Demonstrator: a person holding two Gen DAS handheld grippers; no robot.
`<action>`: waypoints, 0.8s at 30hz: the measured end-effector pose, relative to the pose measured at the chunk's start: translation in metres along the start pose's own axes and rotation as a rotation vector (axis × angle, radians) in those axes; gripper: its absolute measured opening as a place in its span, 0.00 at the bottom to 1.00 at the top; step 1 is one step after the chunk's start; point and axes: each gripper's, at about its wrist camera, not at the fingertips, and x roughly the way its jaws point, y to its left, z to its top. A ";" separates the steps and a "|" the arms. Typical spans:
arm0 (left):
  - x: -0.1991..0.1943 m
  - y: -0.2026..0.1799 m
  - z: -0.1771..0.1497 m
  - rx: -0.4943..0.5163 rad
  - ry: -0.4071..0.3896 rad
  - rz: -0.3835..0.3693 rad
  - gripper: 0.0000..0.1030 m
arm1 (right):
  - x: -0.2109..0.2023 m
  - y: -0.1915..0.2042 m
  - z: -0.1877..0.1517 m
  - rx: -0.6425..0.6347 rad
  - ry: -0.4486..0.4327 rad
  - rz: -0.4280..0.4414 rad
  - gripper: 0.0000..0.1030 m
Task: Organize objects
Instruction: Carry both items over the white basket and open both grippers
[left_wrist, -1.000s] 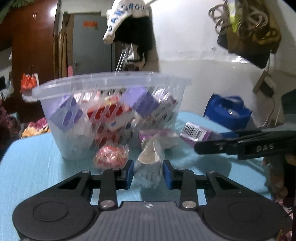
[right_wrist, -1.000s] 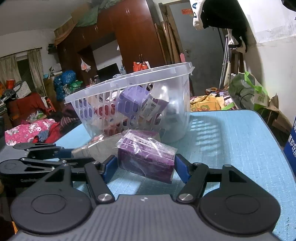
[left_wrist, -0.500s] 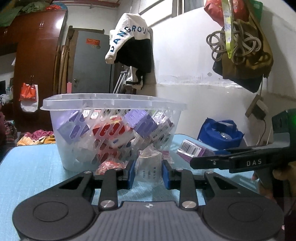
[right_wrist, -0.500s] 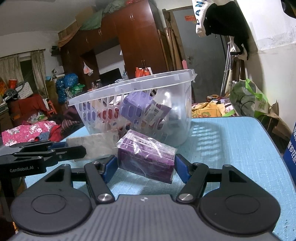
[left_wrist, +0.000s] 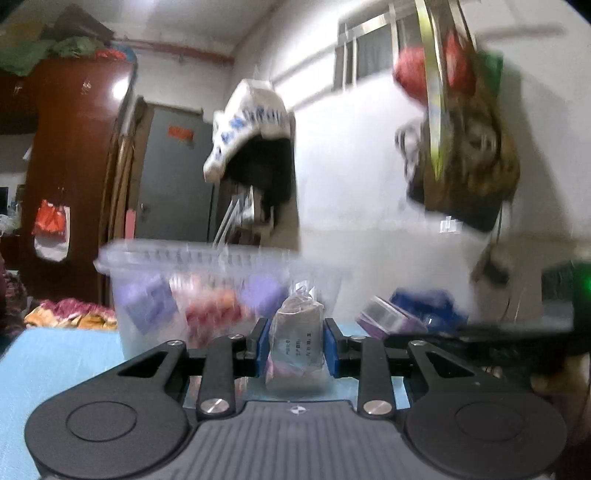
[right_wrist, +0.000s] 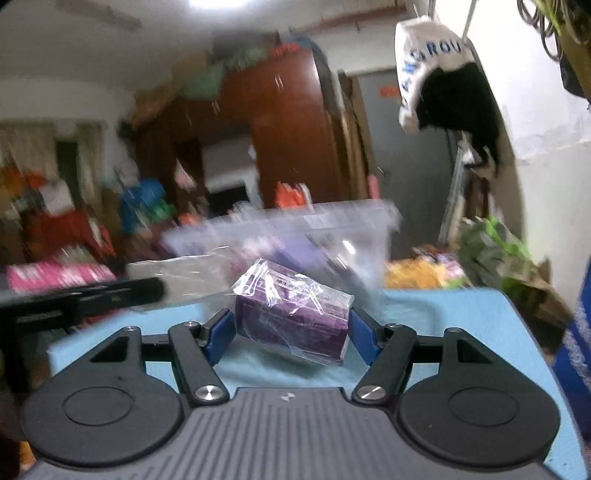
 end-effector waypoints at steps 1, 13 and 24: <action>-0.003 0.006 0.011 -0.022 -0.032 0.011 0.33 | -0.007 0.008 0.011 -0.012 -0.041 0.015 0.67; 0.089 0.065 0.097 -0.092 0.116 0.156 0.61 | 0.129 0.031 0.122 -0.213 0.170 -0.147 0.76; 0.017 0.035 0.080 -0.006 0.110 0.181 0.92 | 0.028 0.033 0.095 -0.095 0.056 -0.060 1.00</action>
